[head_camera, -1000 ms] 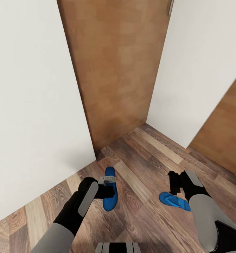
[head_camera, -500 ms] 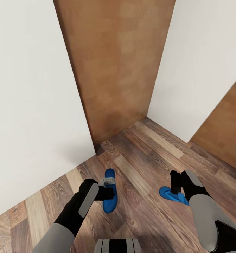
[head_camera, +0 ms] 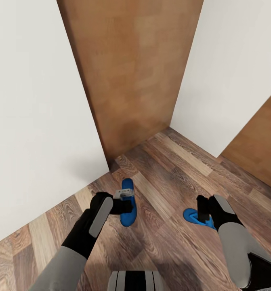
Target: In the bedroom, move the book from the bed onto either nightstand, and place the two sandals side by side next to the bed.
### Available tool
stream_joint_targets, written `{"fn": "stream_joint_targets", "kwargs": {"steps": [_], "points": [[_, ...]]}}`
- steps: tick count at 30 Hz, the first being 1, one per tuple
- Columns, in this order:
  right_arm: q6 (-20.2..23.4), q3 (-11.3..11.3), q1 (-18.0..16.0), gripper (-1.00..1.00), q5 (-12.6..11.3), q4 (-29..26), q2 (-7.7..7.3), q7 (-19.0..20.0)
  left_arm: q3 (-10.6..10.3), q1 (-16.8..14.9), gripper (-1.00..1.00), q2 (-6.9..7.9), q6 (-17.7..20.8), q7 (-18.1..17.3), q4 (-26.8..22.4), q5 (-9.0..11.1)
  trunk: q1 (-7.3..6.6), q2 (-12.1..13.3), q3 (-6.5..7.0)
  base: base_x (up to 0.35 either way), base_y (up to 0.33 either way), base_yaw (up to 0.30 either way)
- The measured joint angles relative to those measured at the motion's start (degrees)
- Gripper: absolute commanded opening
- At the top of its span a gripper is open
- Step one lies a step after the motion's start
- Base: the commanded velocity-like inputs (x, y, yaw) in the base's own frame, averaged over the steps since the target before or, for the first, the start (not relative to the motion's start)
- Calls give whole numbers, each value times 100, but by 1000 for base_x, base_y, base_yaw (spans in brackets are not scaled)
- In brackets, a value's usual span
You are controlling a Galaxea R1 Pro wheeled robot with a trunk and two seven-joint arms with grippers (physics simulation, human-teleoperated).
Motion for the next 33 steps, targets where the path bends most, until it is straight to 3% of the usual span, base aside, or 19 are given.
{"fn": "stream_joint_targets", "kwargs": {"steps": [2, 9, 13, 15, 20, 26, 33], "points": [[-3, 0, -44, 100, 3, 19, -32, 0, -4, -61, -100, 2, 54, 100, -79, 171, 5, -3, -44, 0, 0, 0], [-25, 0, -90, 100, 10, 48, -73, 8, -46, -105, -100, 8, -141, 225, 211, 347, 7, -4, -68, 29, 0, 0], [-35, 0, -95, 100, 22, 51, -78, 10, -675, -110, -100, -7, -301, 249, 341, 438, 5, -4, -67, 244, 0, 0], [-35, 0, -96, 100, 23, 52, -74, 10, -776, -111, -100, -10, -307, 253, 356, 409, 6, -4, -67, 150, 0, 0], [-30, 1, -96, 100, 26, 102, -75, 5, -824, -114, -100, -10, -315, 243, 319, 461, 7, -4, -67, 65, 0, 0], [-29, 1, -96, 100, 35, 149, -79, 2, -866, -117, -100, 10, -312, 242, 291, 1046, 21, -11, -178, 19, 0, 0], [-30, 7, -131, 100, 62, 163, -86, 1, -886, -124, -100, 32, -306, 253, 290, 1286, 39, -20, -333, 4, 0, 0]]}}
